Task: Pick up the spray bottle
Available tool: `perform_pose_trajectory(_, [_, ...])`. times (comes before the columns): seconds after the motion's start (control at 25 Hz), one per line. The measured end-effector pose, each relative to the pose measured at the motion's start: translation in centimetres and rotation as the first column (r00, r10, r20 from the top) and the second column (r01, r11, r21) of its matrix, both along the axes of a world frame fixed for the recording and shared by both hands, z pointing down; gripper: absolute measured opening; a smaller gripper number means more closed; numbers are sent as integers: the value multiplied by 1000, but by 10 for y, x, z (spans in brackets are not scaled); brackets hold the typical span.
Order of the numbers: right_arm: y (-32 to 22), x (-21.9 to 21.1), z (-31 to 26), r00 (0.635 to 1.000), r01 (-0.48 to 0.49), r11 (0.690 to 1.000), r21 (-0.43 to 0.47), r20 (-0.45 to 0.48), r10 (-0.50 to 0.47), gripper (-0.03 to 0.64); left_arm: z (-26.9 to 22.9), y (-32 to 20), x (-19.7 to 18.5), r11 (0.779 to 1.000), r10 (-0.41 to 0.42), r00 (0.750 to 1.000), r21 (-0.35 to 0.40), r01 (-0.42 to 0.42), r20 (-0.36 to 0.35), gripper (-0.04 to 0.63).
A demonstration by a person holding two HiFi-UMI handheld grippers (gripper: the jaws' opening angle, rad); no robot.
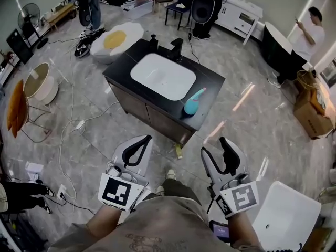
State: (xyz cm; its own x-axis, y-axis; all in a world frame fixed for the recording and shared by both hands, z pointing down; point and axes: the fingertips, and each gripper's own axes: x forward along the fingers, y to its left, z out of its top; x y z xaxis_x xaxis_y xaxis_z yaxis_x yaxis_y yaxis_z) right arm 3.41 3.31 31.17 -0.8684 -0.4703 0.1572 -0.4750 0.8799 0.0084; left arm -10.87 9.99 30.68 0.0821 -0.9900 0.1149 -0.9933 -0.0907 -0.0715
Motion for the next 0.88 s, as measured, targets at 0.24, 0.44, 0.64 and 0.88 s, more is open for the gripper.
perform_pose_trajectory(0.24, [-44,-19,12,1000,-19,1000,-13,-7,19,244,12,-42,-21,1000,19,1000,-21,-19,7,0])
perform_pose_trajectory(0.44, [-90,-38,25,999,-23,999,-32,-30,22,241,21,-90,-40,999,23,1000,-45,-23,2,0])
perform_pose_trajectory(0.64, [-138,-53,43,998,-24,998,-64,-59,21,241,33,-144,-54,996,41,999,-77,-41,5,0])
perform_pose_trajectory(0.88, [-189,-66,69,995,-29,995,-98,-98,20,242,48,-200,-63,991,64,998,-116,-63,2,0])
